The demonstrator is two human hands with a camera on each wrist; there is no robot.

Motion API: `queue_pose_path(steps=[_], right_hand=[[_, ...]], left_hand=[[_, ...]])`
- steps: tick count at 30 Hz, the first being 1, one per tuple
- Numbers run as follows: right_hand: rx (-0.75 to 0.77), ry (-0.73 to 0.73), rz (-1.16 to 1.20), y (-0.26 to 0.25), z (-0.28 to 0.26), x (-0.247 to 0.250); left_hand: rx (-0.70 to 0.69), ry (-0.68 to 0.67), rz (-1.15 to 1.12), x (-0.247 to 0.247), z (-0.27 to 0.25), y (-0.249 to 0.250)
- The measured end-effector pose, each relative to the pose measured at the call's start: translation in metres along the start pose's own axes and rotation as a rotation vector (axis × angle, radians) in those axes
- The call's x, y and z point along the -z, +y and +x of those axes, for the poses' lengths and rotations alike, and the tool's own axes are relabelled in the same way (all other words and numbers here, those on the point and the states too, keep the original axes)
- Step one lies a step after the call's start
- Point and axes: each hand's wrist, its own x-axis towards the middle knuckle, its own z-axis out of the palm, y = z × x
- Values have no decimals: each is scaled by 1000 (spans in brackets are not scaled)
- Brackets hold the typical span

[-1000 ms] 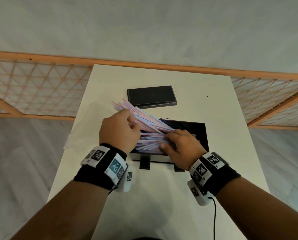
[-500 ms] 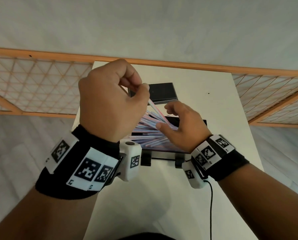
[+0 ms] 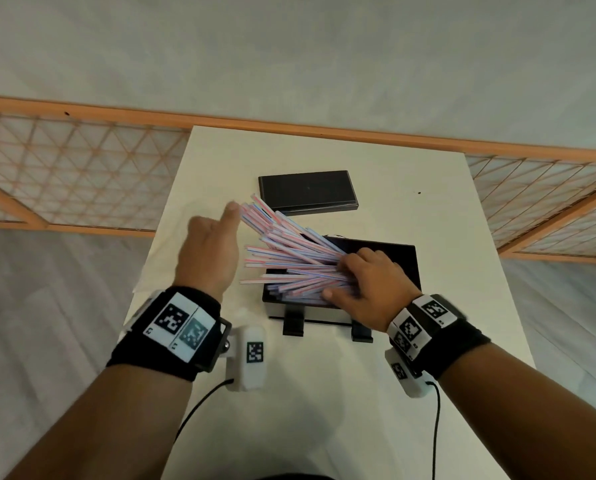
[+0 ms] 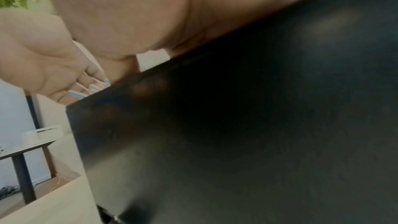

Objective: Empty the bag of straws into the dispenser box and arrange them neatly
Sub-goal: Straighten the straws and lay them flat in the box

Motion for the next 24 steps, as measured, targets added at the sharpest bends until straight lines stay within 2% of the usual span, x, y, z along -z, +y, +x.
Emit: queue_pose_path(steps=[3,10,12,17,21,24], right_hand=[[-2,11,0,-4,0,-1],[-1,13,63,-6,0,-7],[-2,8,66,-7,0,-9],[-16,-7,60,-7,4,-10],[28,-52,22,-12,9,-10],[32,-54,98,-12,13,-12]], left_hand=[[-1,-152,63,-11,-12,-3],[-238,60,167,-23,-15,-16],[-252,73,206,-27,-12,-23],[-163,33,194,-37,-10,-35],[-305,22,254,-41,-21,-35],[-353,38,283,-42,-25,-33]])
